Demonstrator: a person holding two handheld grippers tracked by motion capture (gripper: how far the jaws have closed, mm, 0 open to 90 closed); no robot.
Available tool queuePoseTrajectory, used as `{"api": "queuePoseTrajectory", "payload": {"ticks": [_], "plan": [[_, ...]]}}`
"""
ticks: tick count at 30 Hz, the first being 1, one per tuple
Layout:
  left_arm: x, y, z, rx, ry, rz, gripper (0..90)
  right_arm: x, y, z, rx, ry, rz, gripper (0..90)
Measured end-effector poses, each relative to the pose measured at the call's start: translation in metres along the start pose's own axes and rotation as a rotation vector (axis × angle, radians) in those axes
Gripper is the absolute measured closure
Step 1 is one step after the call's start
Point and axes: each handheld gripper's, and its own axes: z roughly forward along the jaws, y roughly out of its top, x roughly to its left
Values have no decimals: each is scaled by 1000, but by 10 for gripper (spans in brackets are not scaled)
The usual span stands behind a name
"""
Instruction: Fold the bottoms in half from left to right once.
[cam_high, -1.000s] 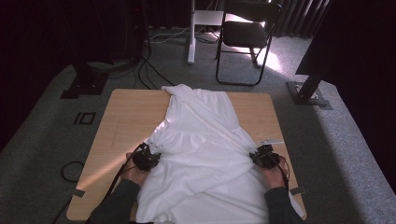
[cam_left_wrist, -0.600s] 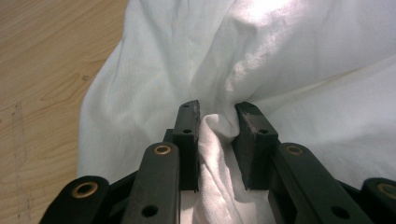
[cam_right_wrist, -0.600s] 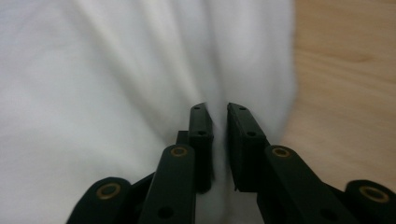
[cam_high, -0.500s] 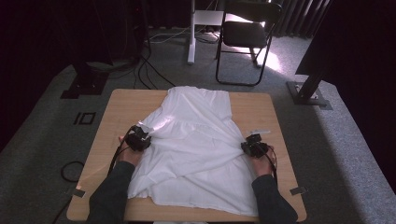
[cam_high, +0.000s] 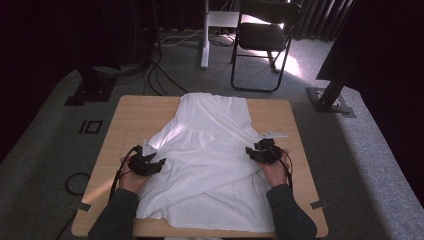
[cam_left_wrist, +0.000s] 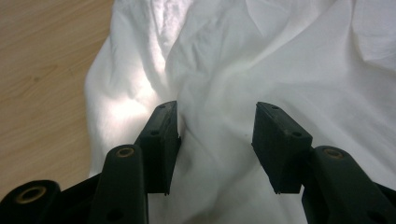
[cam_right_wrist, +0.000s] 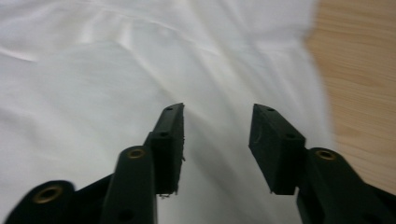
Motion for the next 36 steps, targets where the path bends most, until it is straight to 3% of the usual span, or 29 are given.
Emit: {"api": "queuePoseTrajectory", "payload": {"ticks": [3, 5, 7, 8, 11, 13, 15, 18, 19, 22, 25, 29, 30, 32, 34, 36], "plan": [[-2, -8, -5, 1, -23, -28, 515, 12, 7, 13, 19, 26, -30, 473], [-6, -15, -6, 11, -36, -27, 515, 18, 10, 22, 33, 52, -42, 449], [-11, -22, -5, 28, -43, -21, 514, 22, 11, 34, 82, 71, -51, 429], [-14, -26, -5, 37, -51, -17, 513, 23, 11, 39, 114, 83, -56, 460], [-23, -34, -6, 54, -63, 0, 509, 24, 4, 42, 161, 112, -79, 780], [-27, -37, -9, 52, -78, 8, 505, 24, 0, 32, 141, 113, -78, 868], [-32, -39, -12, 60, -88, 22, 507, 22, -4, 14, 97, 116, -83, 878], [-40, -44, -11, 99, -73, 81, 505, 16, -12, -23, 32, 109, -94, 880], [-41, -45, -12, 90, -75, 84, 505, 13, -15, -35, 11, 109, -96, 880], [-39, -47, -12, 87, -90, 61, 504, 2, -29, -71, -34, 118, -80, 879], [-38, -48, -13, 85, -98, 50, 503, -8, -51, -94, -40, 78, -63, 879], [-41, -49, -16, 86, -119, 57, 503, -22, -86, -105, -1, 74, -6, 876], [-41, -49, -16, 86, -119, 57, 503, -22, -86, -105, -1, 74, -6, 876], [-45, -49, -21, 85, -128, 60, 500, -28, -110, -98, 61, 78, 38, 859], [-49, -49, -25, 82, -136, 63, 498, -29, -118, -91, 116, 64, 36, 754], [-51, -51, -29, 77, -141, 66, 498, -27, -116, -91, 105, 37, 23, 637]]}}
